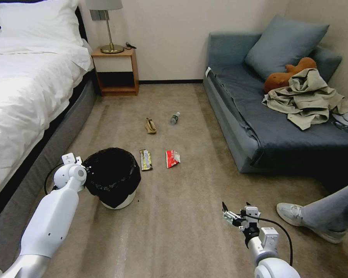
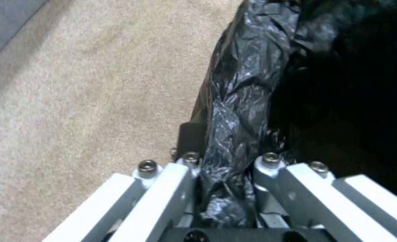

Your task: Pick up the trash bin, then pick up the garbage on the floor and place it into the trash bin.

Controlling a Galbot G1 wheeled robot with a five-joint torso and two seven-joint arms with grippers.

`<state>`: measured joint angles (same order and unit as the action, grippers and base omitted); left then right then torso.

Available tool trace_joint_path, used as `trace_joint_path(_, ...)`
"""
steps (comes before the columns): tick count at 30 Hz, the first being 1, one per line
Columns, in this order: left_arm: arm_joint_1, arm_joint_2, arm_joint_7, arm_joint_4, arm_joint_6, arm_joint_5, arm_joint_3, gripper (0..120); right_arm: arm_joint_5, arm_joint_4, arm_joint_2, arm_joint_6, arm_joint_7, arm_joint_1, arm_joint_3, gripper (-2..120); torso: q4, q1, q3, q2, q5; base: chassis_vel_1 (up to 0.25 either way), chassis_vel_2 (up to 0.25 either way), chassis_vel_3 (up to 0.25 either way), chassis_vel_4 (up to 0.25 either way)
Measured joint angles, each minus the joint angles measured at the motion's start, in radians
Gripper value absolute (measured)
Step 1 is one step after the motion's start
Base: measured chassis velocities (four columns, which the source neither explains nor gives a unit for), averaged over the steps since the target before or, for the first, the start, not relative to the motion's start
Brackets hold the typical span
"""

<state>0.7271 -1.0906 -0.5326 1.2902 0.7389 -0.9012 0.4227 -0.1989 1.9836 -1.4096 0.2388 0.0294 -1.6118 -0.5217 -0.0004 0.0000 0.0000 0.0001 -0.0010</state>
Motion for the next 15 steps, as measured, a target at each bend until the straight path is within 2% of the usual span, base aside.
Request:
trace_joint_path(11, 0.014, 0.019, 0.038, 0.054, -0.001, 0.109, 0.010, 4, 0.003, -0.015, -0.001, -0.004, -0.002, 0.002, 0.007, 100, 0.0003, 0.000, 0.000, 0.000, 0.0008, 0.000, 0.000, 0.000, 0.000)
trace_joint_path(15, 0.025, 0.031, 0.069, 0.081, -0.009, 0.202, 0.017, 3, -0.009, -0.015, 0.001, -0.010, -0.005, 0.002, 0.006, 100, 0.0003, 0.000, 0.000, 0.000, 0.0008, 0.000, 0.000, 0.000, 0.000)
